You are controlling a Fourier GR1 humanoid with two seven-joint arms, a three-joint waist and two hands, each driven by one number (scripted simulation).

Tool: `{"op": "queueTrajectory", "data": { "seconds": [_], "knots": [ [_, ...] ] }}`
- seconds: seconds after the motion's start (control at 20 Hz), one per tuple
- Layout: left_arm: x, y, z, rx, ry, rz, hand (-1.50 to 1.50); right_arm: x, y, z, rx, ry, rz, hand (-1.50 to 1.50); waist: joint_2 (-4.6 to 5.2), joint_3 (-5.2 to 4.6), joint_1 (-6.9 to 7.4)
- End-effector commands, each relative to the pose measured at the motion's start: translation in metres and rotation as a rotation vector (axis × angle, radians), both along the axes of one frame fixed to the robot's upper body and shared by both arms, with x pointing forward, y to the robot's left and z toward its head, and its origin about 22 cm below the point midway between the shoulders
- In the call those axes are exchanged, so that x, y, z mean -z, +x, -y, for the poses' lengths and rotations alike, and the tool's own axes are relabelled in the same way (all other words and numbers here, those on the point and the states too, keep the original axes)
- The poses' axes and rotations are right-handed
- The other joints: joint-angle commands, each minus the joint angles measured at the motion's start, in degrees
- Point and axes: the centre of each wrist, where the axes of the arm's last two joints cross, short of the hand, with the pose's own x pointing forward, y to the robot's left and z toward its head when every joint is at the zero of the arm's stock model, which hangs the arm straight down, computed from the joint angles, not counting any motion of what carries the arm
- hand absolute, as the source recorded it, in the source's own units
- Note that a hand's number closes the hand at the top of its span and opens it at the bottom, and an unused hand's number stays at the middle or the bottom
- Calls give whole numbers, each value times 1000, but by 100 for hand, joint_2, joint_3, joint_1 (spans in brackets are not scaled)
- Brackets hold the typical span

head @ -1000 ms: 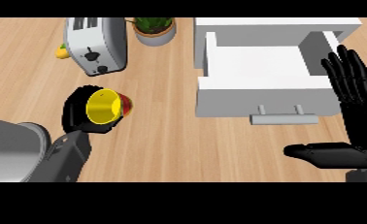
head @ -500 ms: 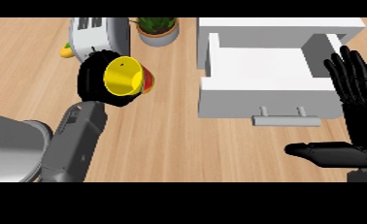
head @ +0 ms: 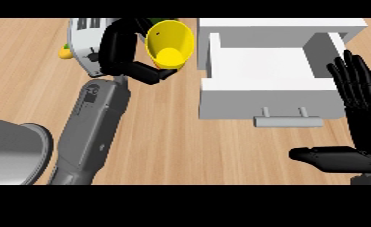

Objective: Pick up the cup, place it into the drawer and close the drawer

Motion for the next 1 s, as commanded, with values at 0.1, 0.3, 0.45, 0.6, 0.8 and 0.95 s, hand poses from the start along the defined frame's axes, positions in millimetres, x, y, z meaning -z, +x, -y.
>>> {"op": "queueTrajectory", "data": {
  "seconds": [0.1, 0.3, 0.45, 0.6, 0.8, 0.95],
  "knots": [
    [-55, 17, 51, 1, 87, -10, 150, 1, -1, 7, -22, 10, 26, -150, 36, -1, -105],
    [-75, 17, 85, -16, 106, -24, 150, -8, 7, 1, -24, -2, 7, -150, 34, -2, -107],
    [-91, 18, 107, -22, 117, -62, 150, 0, 10, 8, -12, 4, 7, -150, 40, 0, -137],
    [-66, 21, 108, -17, 101, -107, 150, 5, -10, 14, -26, -7, 14, -150, 46, 0, -195],
    [-84, 27, 120, 5, 125, -167, 150, -13, 21, 16, -1, -2, 13, -150, 45, -1, -103],
    [-74, 34, 127, -47, 147, -190, 150, -2, 21, 9, -10, -10, 16, -150, 80, 1, -237]
  ]
}}
